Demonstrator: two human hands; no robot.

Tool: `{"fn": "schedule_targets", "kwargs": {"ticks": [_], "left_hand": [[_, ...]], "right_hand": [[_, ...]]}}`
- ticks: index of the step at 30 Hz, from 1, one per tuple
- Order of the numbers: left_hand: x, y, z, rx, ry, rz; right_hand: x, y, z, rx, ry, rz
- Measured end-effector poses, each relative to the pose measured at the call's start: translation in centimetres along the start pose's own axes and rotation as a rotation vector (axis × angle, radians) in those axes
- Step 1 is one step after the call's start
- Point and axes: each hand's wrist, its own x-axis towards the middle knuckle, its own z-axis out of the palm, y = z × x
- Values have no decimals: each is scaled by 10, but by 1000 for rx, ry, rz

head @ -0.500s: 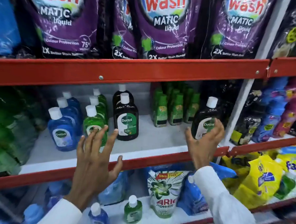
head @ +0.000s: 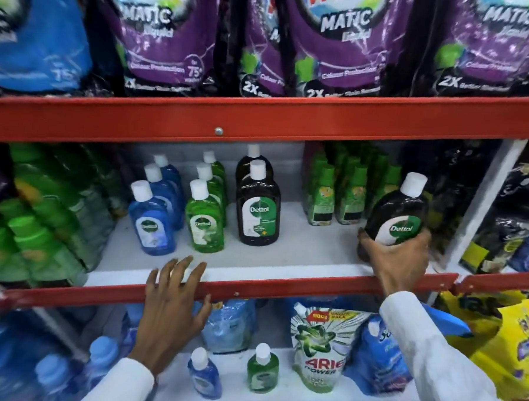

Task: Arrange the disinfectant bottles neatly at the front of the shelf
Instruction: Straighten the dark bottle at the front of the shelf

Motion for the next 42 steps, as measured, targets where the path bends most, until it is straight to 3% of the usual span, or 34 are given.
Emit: {"fn": "schedule_targets", "kwargs": {"ticks": [6, 11, 21, 26, 34, 38, 42], "left_hand": [[-9, -20, 7, 5, -59, -25], [-15, -35, 8, -26, 11, -29], [-22, -46, 7, -30, -37, 13], [-25, -47, 11, -14, -30, 42], [-29, -45, 16, -6, -17, 51], [-30, -41, 19, -7, -4, 39], [-31, -44, 19, 3, -2, 59]], "right_hand": [[-75, -49, 27, 98, -169, -152], [-135, -79, 60, 121, -301, -177], [-165, -88, 91, 63, -309, -108], [-163, -80, 92, 49, -340, -180], [-217, 9, 28, 216, -255, -386], [-261, 97, 24, 75, -431, -236], [-288, 140, 41, -120, -631, -73]]}}
